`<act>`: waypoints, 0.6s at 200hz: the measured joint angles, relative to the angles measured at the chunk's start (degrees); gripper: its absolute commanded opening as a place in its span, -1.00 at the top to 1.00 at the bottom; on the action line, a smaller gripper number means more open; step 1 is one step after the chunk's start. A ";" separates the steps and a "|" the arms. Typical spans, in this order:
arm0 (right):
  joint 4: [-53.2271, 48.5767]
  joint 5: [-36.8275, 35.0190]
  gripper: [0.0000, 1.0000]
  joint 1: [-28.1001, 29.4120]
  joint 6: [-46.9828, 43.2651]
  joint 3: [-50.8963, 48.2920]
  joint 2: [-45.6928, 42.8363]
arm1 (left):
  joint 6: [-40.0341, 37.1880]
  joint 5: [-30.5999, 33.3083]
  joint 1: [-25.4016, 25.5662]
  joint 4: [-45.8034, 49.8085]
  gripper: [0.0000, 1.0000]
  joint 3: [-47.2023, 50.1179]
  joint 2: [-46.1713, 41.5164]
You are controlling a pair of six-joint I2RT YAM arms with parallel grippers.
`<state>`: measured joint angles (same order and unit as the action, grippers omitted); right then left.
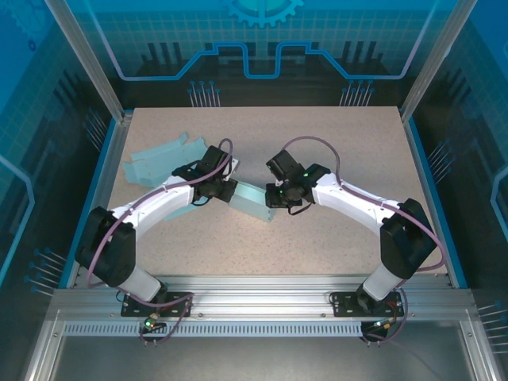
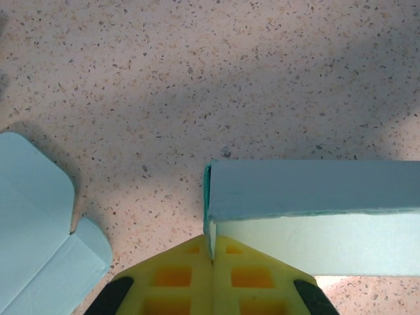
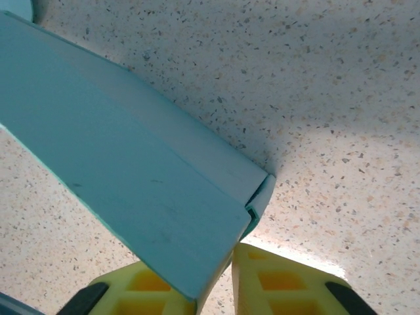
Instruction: Fold the paper box
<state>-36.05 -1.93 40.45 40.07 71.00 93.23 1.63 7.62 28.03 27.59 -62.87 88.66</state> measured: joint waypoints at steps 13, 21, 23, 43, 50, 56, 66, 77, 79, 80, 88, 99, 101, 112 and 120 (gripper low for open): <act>0.50 0.83 0.51 -0.15 0.24 -0.20 -0.02 | 0.02 0.79 0.26 -0.02 0.97 -0.33 0.39; 0.59 1.16 0.40 -0.26 0.35 -0.20 -0.07 | 0.00 1.20 0.33 -0.04 0.97 -0.46 0.55; 0.68 1.25 0.38 -0.26 0.37 -0.22 -0.07 | 0.00 1.25 0.35 -0.04 0.97 -0.46 0.57; 1.20 1.97 0.32 -0.33 0.55 -0.22 -0.35 | 0.00 1.84 0.66 0.00 0.97 -0.55 0.63; 1.20 2.01 0.32 -0.33 0.66 -0.22 -0.46 | 0.00 1.97 0.72 -0.02 0.97 -0.57 0.68; 1.20 2.05 0.32 -0.33 0.66 -0.22 -0.61 | 0.00 2.08 0.74 0.00 0.97 -0.59 0.72; 1.18 2.14 0.32 -0.33 0.66 -0.22 -0.92 | 0.02 2.12 0.74 -0.02 0.97 -0.63 0.79; 1.20 2.23 0.32 -0.33 0.66 -0.22 -1.25 | 0.00 2.23 0.74 -0.04 0.97 -0.68 0.90; 1.20 2.25 0.32 -0.33 0.68 -0.22 -1.33 | 0.00 2.25 0.74 -0.04 0.97 -0.70 0.92; 1.20 2.25 0.32 -0.33 0.66 -0.22 -1.36 | 0.02 2.25 0.74 -0.04 0.97 -0.70 0.92; 1.29 2.38 0.32 -0.33 0.68 -0.31 -1.66 | 0.02 2.25 0.74 -0.04 0.97 -0.72 0.98; 1.53 2.43 0.31 -0.33 0.70 -0.52 -2.12 | 0.00 2.25 0.74 -0.07 0.97 -0.74 1.01; 1.60 2.45 0.31 -0.33 0.70 -0.55 -2.19 | 0.00 2.25 0.74 -0.07 0.97 -0.74 1.03; 1.68 2.47 0.31 -0.33 0.70 -0.63 -2.40 | 0.02 2.25 0.81 -0.07 0.97 -0.79 1.09; 1.77 2.45 0.30 -0.33 0.70 -0.66 -2.49 | 0.02 2.32 0.87 -0.07 0.97 -0.87 1.18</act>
<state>-34.28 0.51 40.12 40.77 70.35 90.74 1.65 9.93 28.91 27.53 -63.75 89.84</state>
